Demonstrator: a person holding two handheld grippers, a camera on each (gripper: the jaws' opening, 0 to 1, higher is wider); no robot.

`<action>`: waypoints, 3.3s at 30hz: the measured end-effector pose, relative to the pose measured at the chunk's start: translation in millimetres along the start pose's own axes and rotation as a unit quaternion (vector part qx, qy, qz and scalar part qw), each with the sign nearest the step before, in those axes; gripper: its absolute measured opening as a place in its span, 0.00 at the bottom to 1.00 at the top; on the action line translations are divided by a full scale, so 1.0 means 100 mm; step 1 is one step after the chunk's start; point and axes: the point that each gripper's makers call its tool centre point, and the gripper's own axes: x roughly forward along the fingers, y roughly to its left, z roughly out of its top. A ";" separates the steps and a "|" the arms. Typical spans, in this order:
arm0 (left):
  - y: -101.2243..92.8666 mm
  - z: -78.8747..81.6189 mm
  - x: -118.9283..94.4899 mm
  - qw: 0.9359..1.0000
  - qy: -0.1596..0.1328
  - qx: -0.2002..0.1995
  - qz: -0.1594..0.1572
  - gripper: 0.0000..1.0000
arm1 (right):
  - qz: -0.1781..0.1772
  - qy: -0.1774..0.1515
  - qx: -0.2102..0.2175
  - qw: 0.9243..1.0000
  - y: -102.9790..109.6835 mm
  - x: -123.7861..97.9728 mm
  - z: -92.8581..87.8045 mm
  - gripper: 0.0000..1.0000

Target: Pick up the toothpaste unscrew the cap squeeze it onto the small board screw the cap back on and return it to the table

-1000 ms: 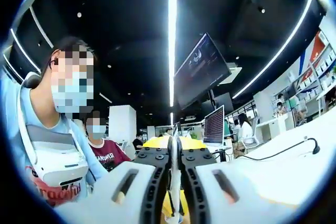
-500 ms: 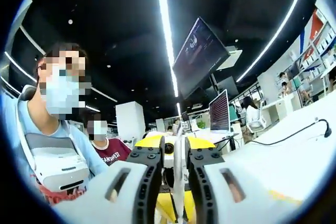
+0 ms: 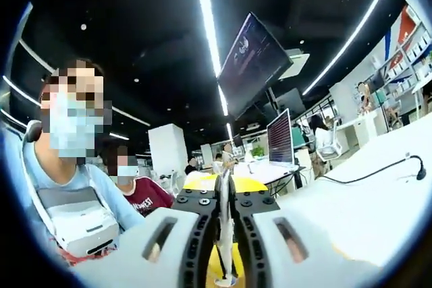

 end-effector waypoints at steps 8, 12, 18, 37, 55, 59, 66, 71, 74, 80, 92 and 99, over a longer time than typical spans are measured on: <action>0.06 0.18 -0.11 0.999 -0.048 -0.013 0.011 0.04 | -0.011 0.063 -0.190 0.980 0.03 0.19 0.02 0.03; 0.09 0.16 -0.14 0.998 -0.043 -0.034 0.005 0.04 | -0.018 0.095 -0.359 0.928 0.00 0.19 -0.06 0.03; 0.07 0.13 -0.13 0.996 -0.040 -0.073 -0.015 0.05 | -0.026 0.137 -0.483 0.865 -0.09 0.16 -0.11 0.03; 0.11 -0.03 -0.10 0.999 -0.007 -0.048 -0.007 0.04 | -0.038 0.143 -0.484 0.863 -0.05 0.31 -0.17 0.06; 0.20 -0.06 -0.16 0.995 0.001 -0.097 0.002 0.04 | -0.025 0.120 -0.095 0.988 -0.27 0.31 -0.44 0.18; 0.15 -0.16 -0.12 0.997 0.036 -0.062 0.010 0.04 | 0.001 0.144 -0.021 0.989 -0.18 0.31 -0.59 0.16; 0.17 -0.21 -0.11 0.996 0.045 -0.079 0.008 0.04 | -0.007 0.176 0.003 0.984 -0.13 0.24 -0.66 0.05; 0.20 -0.10 -0.16 0.995 0.011 -0.099 0.004 0.04 | -0.021 0.163 -0.082 0.983 -0.15 0.25 -0.55 0.04; 0.20 -0.10 -0.16 0.995 0.011 -0.098 0.004 0.04 | -0.032 0.183 -0.160 0.969 -0.15 0.26 -0.56 0.04; 0.18 -0.01 -0.18 0.989 -0.016 -0.145 -0.014 0.05 | -0.055 0.204 -0.324 0.922 -0.20 0.25 -0.51 0.02; 0.16 0.06 -0.16 0.993 -0.036 -0.109 -0.024 0.06 | -0.052 0.172 -0.461 0.869 -0.10 0.24 -0.30 0.02; 0.15 0.11 -0.18 0.993 -0.014 -0.113 -0.024 0.06 | -0.060 0.171 -0.537 0.824 -0.09 0.28 -0.25 0.02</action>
